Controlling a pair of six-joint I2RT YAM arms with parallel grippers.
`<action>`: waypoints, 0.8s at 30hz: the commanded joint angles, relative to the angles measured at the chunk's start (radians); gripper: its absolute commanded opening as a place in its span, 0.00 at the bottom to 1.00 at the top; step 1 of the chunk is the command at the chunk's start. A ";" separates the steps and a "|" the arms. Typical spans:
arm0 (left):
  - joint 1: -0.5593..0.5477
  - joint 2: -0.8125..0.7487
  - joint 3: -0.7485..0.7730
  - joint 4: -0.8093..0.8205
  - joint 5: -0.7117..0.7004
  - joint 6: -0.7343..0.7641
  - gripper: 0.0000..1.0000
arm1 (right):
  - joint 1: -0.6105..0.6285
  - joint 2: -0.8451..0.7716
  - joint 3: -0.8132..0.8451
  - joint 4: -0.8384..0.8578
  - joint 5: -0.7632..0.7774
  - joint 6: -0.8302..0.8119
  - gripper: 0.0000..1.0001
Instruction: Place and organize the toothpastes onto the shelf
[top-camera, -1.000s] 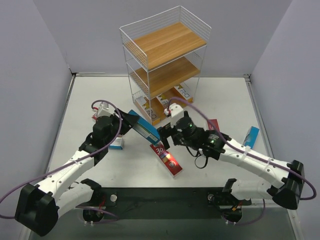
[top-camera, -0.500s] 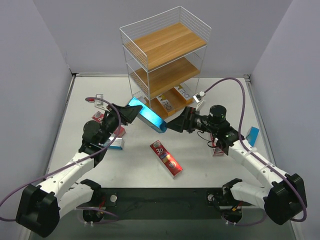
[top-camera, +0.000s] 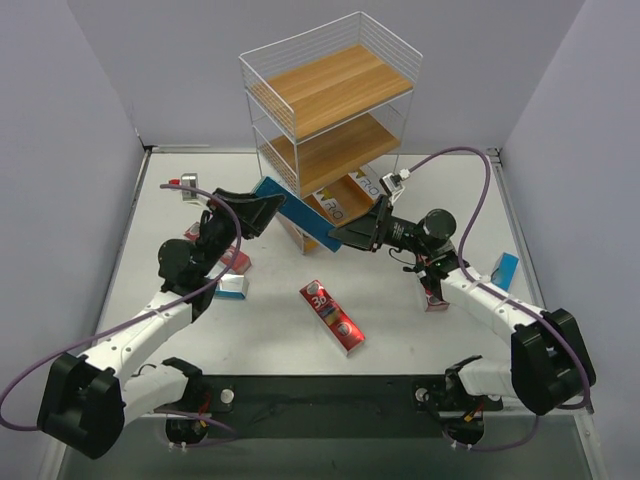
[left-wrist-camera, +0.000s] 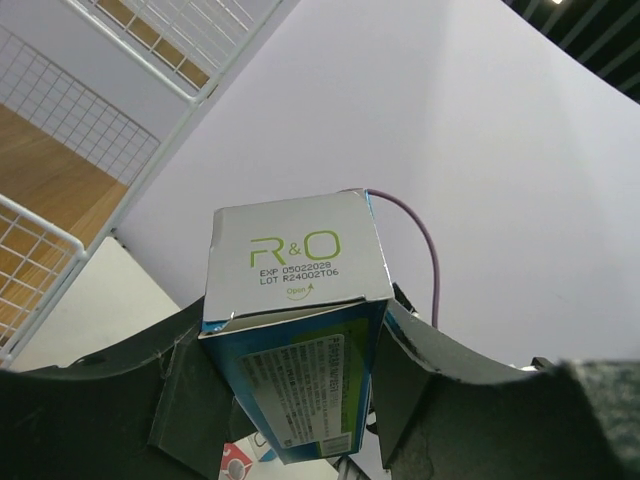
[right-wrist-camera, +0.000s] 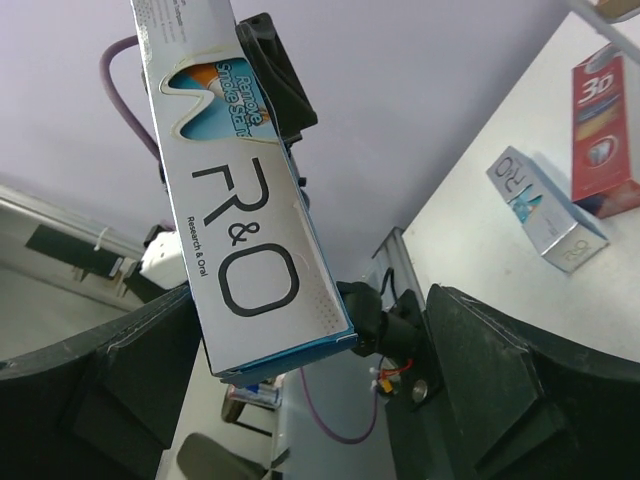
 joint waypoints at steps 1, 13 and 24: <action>0.001 0.013 0.066 0.142 0.028 -0.040 0.20 | -0.002 0.058 0.030 0.322 -0.048 0.144 0.98; -0.004 0.048 0.065 0.173 0.025 -0.031 0.20 | 0.007 0.170 0.088 0.586 -0.086 0.312 0.52; 0.004 0.047 0.025 0.131 0.020 0.010 0.78 | -0.004 0.156 0.084 0.561 -0.113 0.281 0.25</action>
